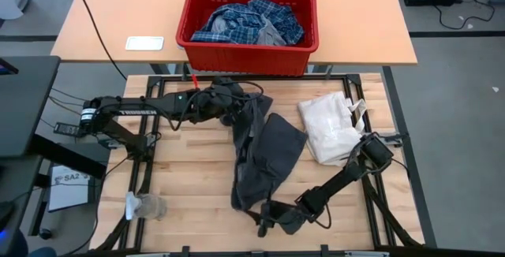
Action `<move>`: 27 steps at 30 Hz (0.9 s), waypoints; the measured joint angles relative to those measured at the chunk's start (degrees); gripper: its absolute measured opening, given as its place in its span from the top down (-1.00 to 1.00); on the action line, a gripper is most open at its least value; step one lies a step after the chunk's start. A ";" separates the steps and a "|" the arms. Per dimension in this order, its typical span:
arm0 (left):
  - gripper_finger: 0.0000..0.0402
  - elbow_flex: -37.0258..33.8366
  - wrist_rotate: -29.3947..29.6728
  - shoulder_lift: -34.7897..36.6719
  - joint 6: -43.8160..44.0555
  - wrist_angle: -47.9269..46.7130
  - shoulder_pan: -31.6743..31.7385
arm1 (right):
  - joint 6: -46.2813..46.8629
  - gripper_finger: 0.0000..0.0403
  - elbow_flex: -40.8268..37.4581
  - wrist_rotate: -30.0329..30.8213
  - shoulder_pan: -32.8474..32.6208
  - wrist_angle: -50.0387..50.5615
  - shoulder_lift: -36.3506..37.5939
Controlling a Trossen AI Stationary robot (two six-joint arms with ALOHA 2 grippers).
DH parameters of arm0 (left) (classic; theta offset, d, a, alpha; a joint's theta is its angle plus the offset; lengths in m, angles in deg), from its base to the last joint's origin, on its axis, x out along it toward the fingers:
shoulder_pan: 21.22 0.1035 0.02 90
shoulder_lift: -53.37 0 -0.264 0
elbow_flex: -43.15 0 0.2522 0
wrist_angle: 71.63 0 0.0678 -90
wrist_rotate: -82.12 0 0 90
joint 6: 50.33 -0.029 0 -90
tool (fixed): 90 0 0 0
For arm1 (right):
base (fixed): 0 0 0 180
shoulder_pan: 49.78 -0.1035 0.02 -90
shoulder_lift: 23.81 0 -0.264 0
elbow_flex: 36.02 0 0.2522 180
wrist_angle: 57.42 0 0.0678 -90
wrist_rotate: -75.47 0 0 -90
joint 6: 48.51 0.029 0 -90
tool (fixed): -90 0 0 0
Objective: Fold Laundry from Bin
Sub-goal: Fold the black shorts
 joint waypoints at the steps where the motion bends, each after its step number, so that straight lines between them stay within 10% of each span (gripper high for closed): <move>1: 0.96 0.00 0.00 0.00 -0.03 0.00 0.00 | 0.67 -0.09 0.11 1.62 0.12 0.21 0.10; 9: 0.96 0.00 0.00 0.00 -0.07 -0.84 0.00 | 4.31 0.92 0.12 2.98 0.67 2.65 3.04; 17: 0.96 0.00 -1.57 0.00 -2.69 -4.36 0.05 | 16.37 0.98 0.09 -1.91 0.89 20.21 12.80; 27: 0.96 0.00 -28.98 1.02 -17.66 -5.44 -1.97 | 10.72 0.99 0.01 -16.27 0.23 40.69 32.22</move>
